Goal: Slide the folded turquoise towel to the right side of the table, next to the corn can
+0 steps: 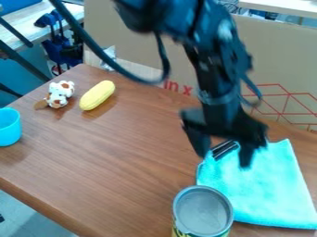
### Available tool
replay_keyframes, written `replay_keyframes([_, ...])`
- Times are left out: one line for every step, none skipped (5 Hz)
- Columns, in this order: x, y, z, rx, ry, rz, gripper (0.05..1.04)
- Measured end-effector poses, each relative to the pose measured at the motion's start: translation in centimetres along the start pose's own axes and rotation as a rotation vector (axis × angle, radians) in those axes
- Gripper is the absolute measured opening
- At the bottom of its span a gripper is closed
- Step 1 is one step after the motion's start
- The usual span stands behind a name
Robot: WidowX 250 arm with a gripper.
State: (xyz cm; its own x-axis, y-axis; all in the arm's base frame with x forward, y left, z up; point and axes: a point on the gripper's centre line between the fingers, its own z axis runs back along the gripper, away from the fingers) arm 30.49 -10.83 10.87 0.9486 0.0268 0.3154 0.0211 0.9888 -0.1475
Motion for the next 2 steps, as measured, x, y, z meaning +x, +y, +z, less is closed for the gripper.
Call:
replay_keyframes([1.1, 0.6, 1.7, 0.026, 0.005, -0.101, 1.001])
replay_keyframes([1.0, 0.8, 3.9, 0.001, 0.130, -0.236, 1.001])
